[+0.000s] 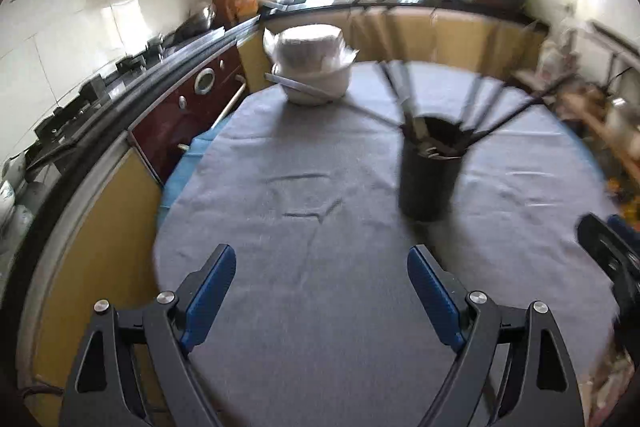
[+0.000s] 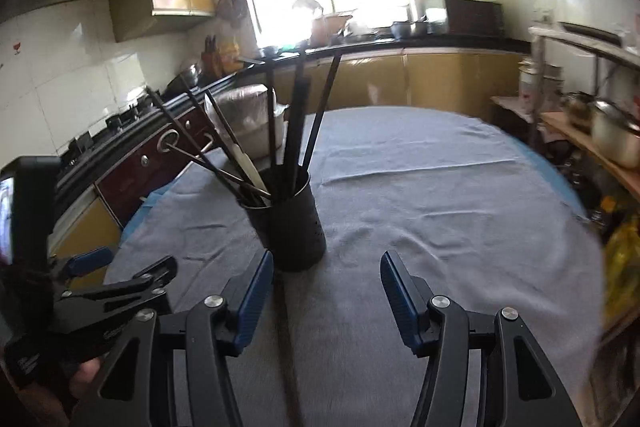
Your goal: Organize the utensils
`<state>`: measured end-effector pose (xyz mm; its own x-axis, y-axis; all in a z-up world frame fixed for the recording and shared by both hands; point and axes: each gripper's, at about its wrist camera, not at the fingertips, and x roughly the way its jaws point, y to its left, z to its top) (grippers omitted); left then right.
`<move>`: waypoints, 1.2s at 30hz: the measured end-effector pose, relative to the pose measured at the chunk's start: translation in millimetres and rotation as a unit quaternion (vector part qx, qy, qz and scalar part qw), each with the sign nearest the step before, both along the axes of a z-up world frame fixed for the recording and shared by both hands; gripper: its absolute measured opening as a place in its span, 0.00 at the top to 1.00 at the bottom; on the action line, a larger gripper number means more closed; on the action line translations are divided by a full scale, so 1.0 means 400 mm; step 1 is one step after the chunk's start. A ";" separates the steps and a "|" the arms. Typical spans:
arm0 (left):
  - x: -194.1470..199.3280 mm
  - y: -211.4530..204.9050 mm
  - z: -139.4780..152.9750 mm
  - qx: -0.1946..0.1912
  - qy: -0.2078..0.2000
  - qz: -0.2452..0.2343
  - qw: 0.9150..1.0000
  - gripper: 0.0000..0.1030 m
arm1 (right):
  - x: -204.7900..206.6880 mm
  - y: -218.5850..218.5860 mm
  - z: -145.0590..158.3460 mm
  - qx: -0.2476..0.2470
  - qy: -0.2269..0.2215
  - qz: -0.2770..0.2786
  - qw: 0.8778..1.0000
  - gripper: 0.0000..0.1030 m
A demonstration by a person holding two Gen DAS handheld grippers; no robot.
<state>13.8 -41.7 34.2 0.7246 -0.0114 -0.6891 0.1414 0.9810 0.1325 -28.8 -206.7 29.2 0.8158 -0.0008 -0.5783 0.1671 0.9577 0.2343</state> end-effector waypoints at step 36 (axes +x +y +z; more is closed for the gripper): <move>-0.226 0.061 0.227 0.002 -0.101 0.036 0.994 0.15 | -0.165 0.066 0.212 -0.034 -0.042 0.036 0.998 0.40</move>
<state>-76.5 -17.3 125.1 0.8472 0.0476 -0.5292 0.0417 0.9870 0.1555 -94.9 -180.4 114.0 0.8609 0.0227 -0.5082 0.0791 0.9809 0.1779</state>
